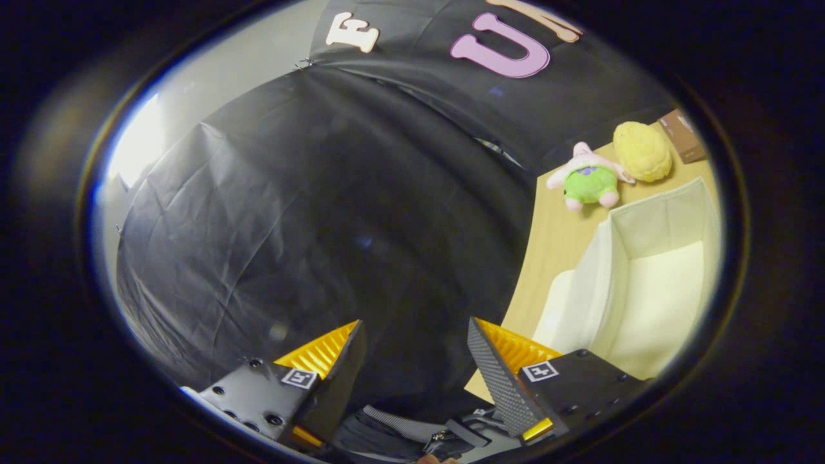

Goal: Open the storage box then place both shoes into the box .Put the left shoe in first, then the right shoe, with the right side of both shoes facing outward in a uniform manner.

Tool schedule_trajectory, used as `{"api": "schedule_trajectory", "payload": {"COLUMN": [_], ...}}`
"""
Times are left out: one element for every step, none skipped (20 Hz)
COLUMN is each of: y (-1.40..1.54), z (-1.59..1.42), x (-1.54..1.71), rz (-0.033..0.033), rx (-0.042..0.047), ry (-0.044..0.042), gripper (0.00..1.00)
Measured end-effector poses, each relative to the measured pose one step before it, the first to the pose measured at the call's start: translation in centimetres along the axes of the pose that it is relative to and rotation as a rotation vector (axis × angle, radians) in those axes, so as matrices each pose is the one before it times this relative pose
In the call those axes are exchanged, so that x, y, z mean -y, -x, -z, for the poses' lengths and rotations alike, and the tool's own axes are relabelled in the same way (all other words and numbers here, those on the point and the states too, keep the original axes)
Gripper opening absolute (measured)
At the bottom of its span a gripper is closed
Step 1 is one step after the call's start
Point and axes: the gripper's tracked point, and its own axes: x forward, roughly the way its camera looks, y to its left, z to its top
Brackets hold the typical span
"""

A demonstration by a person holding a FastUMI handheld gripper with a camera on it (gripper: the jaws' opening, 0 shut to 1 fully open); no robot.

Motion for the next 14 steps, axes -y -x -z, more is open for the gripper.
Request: {"api": "schedule_trajectory", "payload": {"y": [0.472,0.601,0.459,0.388,0.506,0.709,0.689,0.715,0.757,0.745,1.375,1.103,1.078,0.898], "z": [-0.550,-0.619,-0.528,-0.699,-0.511,-0.580,-0.796,-0.701,-0.720,-0.490,-0.148,-0.027,-0.064,0.157], "x": [0.419,0.449,0.569,0.824,0.788,0.931,1.187,1.406,1.563,1.916,1.865,1.971,1.983,1.934], "rz": [0.01490,0.01436,0.01677,0.01860,0.02085,0.02916,0.03190,0.04052,0.04370,0.04260,0.04362,0.04270,0.04169,0.03955], "rx": [0.01184,0.01476,0.01591,0.01478,0.01323,0.01300,0.01688,0.01932,0.01541,0.00868,-0.00101,-0.00369,-0.00463,-0.00770], "ry": [0.01143,0.00908,0.00976,0.01151,0.01528,0.02217,0.03044,0.03759,0.03886,0.03626,0.02850,0.01747,0.00691,-0.00141], "gripper": [0.99,0.99,0.99,0.99,0.99,0.99,0.99,0.99,0.99,0.99,0.99,0.99,0.99,0.99]}}
